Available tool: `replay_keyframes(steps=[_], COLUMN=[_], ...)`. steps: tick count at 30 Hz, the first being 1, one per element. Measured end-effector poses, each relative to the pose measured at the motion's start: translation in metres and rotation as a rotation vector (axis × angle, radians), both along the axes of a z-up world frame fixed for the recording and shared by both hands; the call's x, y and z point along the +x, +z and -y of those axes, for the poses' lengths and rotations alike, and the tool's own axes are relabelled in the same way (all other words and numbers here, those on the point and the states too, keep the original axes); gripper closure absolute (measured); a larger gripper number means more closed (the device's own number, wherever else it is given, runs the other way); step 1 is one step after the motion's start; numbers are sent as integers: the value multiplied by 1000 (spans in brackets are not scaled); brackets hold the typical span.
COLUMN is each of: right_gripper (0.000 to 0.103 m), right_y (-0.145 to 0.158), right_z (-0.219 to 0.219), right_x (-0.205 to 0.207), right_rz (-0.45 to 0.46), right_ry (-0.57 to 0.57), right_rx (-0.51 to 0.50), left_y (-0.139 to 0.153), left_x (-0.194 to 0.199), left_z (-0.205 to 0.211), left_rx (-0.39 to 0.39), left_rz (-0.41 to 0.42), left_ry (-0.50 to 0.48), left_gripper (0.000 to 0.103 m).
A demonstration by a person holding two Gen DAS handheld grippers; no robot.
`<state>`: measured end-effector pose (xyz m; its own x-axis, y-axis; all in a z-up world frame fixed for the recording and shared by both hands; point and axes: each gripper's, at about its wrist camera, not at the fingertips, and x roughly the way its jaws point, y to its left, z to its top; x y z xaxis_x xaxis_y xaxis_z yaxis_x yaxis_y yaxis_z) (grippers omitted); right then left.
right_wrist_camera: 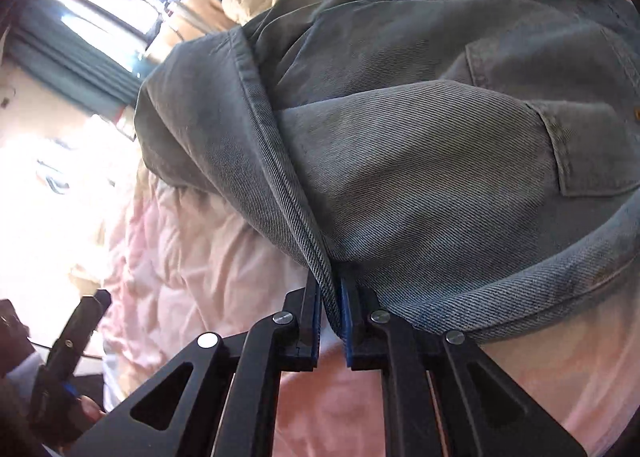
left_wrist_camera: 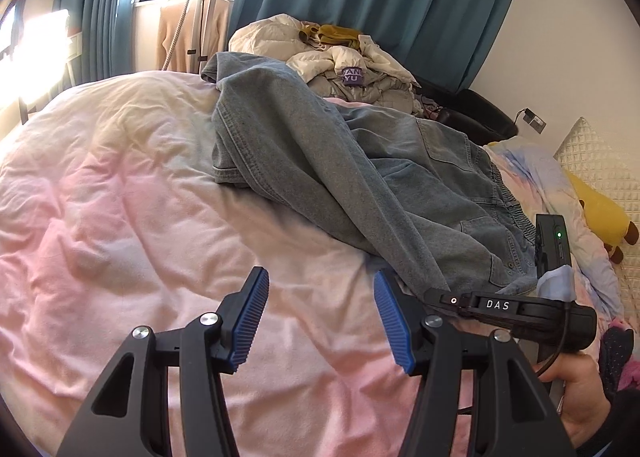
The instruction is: Fold clothes
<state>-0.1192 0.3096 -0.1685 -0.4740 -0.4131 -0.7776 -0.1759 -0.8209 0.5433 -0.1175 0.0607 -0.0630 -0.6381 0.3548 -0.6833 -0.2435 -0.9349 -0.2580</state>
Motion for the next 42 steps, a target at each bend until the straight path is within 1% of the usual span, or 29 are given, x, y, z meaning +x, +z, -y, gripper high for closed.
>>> replay_keyframes(steps=[1, 2, 6, 8, 9, 12, 16, 20, 21, 22, 23, 24, 25, 27, 30, 33, 36, 40, 42], right_gripper=[94, 94, 94, 94, 94, 94, 94, 94, 94, 94, 94, 94, 94, 94, 94, 94, 94, 94, 93], right_y=[-1, -3, -12, -17, -19, -22, -22, -26, -27, -29, -31, -31, -32, -32, -28, -22, -17, -5, 1], right_z=[-4, -5, -6, -6, -9, -16, -17, -22, -23, -23, -23, -23, -23, -24, -22, -18, -18, -15, -9], right_x=[1, 1, -2, -4, -3, -2, 3, 3, 3, 2, 2, 0, -1, -1, 2, 5, 7, 14, 23], right_rz=[-3, -6, -22, -28, -27, -23, -33, -39, -42, -45, -48, -50, -51, -51, -65, -81, -96, -123, -153], right_ry=[-19, -28, -34, -31, -39, -63, -65, -72, -73, -73, -73, -70, -67, -67, -50, -33, -24, -3, 0], right_rx=[-24, -26, -9, -1, -20, -75, -76, -99, -104, -99, -93, -87, -81, -82, -51, -14, -15, 12, 21], left_y=[2, 4, 12, 11, 11, 4, -17, -45, -51, -53, -54, -53, -51, -39, -19, 4, 23, 38, 39], left_x=[-9, -17, -51, -74, -86, -121, -171, -207, -212, -213, -213, -210, -208, -198, -177, -146, -111, -54, -25], left_z=[-9, -17, -52, -74, -85, -118, -148, -164, -164, -164, -164, -163, -161, -153, -139, -116, -91, -56, -42], left_rx=[-6, -12, -36, -59, -71, -165, -286, -446, -476, -507, -540, -552, -558, -533, -499, -426, -365, -288, -254], left_rz=[-1, -2, -5, 11, 20, 20, 57, 102, 107, 99, 86, 75, 65, 36, -17, -45, -69, -95, -96], left_ry=[-8, -16, -47, -62, -69, -62, -43, 10, 20, 30, 40, 39, 33, 37, 59, 80, 88, 79, 87], left_gripper=[46, 46, 46, 46, 46, 46, 46, 47, 54, 68, 74, 88, 96, 98, 99, 99, 99, 99, 99])
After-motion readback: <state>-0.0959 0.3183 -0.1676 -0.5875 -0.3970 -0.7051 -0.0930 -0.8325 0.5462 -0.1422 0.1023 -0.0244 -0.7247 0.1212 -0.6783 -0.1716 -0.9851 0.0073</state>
